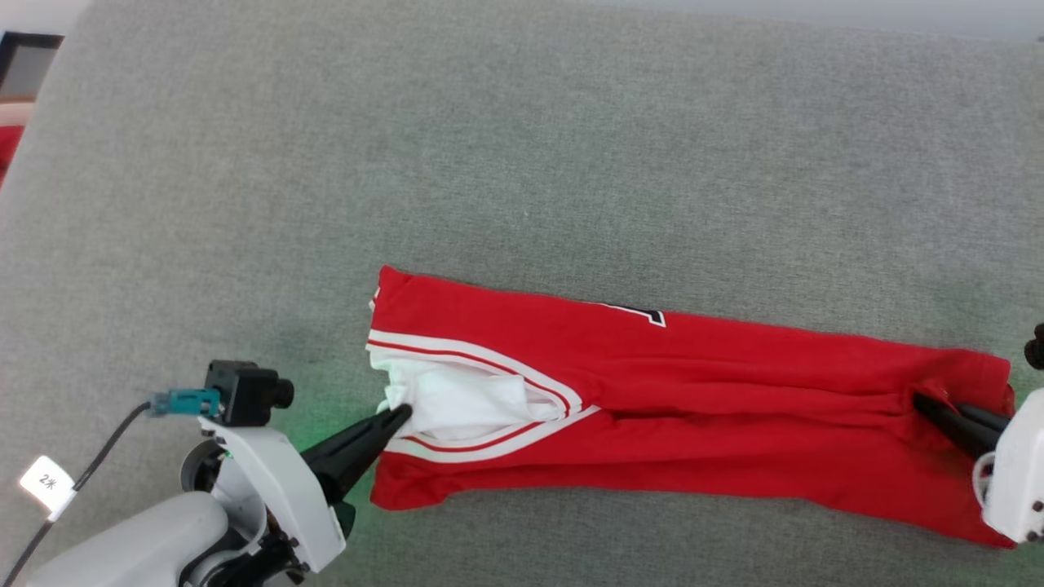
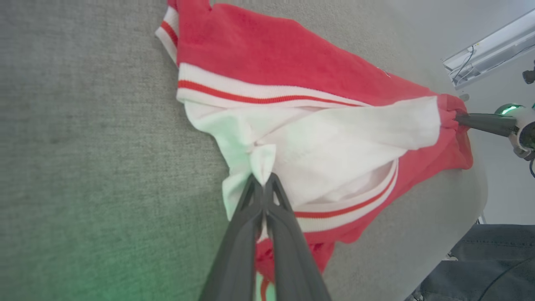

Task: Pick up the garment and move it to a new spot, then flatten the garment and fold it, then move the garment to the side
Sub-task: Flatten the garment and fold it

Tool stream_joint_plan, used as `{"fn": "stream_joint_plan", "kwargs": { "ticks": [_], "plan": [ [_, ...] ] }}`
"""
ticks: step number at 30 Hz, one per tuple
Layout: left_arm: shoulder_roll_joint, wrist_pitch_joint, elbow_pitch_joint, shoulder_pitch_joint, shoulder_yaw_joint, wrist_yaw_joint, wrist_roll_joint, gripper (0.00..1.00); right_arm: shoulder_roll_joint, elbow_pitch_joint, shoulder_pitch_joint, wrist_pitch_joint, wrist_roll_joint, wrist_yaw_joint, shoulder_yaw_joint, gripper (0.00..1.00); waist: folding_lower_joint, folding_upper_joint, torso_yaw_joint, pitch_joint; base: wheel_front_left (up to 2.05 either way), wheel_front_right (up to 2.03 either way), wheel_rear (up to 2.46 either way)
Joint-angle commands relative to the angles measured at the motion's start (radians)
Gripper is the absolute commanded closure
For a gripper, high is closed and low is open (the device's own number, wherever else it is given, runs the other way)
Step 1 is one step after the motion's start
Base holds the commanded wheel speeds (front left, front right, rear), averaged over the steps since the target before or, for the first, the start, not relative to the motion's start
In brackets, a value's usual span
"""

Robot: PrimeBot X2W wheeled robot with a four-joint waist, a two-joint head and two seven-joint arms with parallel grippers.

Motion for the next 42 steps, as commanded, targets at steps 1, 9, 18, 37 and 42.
{"fn": "stream_joint_plan", "kwargs": {
  "ticks": [1, 9, 18, 37, 42],
  "plan": [
    [-0.007, -0.016, 0.007, 0.001, 0.006, -0.003, 0.006, 0.45, 0.021, -0.001, -0.009, -0.011, 0.031, 0.0, 0.001, 0.24, 0.0, -0.0001, -0.007, -0.009, 0.0, 0.0, 0.0],
    [0.001, -0.07, 0.004, 0.043, 0.05, -0.003, 0.05, 0.0, -0.022, -0.071, 0.011, -0.028, 0.111, 0.0, -0.007, 0.0, 0.0, -0.0001, -0.017, -0.059, 0.0, 0.0, 0.0],
    [-0.171, -0.075, -0.015, 0.265, 0.446, 0.072, 0.217, 0.0, -0.037, -0.016, 0.078, 0.073, 0.155, 0.0, -0.099, 0.0, 0.0, -0.0001, 0.032, -0.086, 0.0, 0.0, 0.0],
    [-0.557, -0.075, -0.035, 0.522, 0.998, 0.065, 0.965, 0.0, 0.065, 0.079, 0.049, 0.32, 0.062, 0.0, -0.346, 0.0, 0.0, -0.0001, 0.092, -0.073, 0.0, 0.0, 0.0],
    [-0.613, -0.075, -0.027, 0.527, 1.066, 0.027, 1.037, 0.0, 0.099, 0.062, 0.057, 0.379, 0.018, 0.0, -0.369, 0.0, 0.0, -0.0001, 0.083, -0.061, 0.0, 0.0, 0.0]
  ]
}}
